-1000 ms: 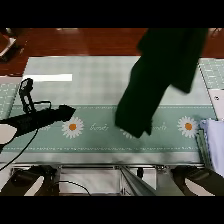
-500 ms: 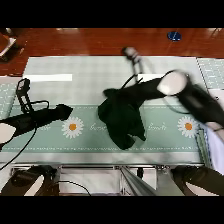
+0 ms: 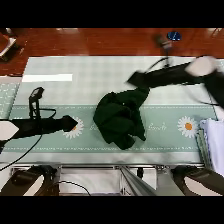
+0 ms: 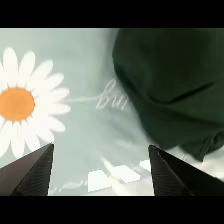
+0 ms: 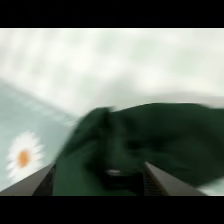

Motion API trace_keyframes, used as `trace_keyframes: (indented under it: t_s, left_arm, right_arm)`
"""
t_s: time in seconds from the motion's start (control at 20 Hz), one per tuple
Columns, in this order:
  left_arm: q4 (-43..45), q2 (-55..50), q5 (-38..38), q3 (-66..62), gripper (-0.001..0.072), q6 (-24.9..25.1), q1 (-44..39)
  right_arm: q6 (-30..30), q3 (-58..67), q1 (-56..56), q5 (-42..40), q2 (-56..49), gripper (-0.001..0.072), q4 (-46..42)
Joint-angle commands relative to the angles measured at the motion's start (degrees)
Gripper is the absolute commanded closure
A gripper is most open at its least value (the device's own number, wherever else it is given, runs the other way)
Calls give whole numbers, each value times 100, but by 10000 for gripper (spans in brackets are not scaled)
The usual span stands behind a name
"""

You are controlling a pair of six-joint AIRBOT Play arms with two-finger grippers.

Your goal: Fold the shirts.

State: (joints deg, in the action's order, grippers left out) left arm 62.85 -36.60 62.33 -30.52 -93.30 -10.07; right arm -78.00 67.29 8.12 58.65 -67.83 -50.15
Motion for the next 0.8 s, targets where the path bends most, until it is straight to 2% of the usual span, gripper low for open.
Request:
trace_keyframes:
  t_s: [0.0, 0.05, 0.15, 0.2, 0.25, 0.45, 0.65, 0.75]
  left_arm:
    - [264, -319, 348, 9, 5, 203, 184]
    - [-4, -494, 214, 35, 5, 308, 256]
    - [-997, -1045, 20, 42, 5, 1027, 234]
    - [-1526, -1353, -234, 42, 5, 1567, 146]
    - [-1912, -1661, -520, 48, 5, 2142, 11]
    - [-3211, -2763, -894, 46, 5, 3272, -339]
    - [-4358, -3493, -1145, 33, 6, 4061, -400]
    - [-4496, -3755, -1163, -92, 6, 4098, -402]
  right_arm:
    - [-105, -671, -2017, 616, 693, 103, -560]
    - [-87, -1268, -2406, 542, 844, 118, -190]
    - [393, -2312, -2675, 503, 992, 120, 608]
    - [621, -2684, -2627, 551, 988, 120, 728]
    - [750, -2944, -2520, 544, 988, 119, 660]
    - [761, -3440, -2111, 448, 986, 120, 496]
    - [566, -3445, -1550, -24, 789, 121, 463]
    - [428, -3445, -1172, -197, 492, 121, 466]
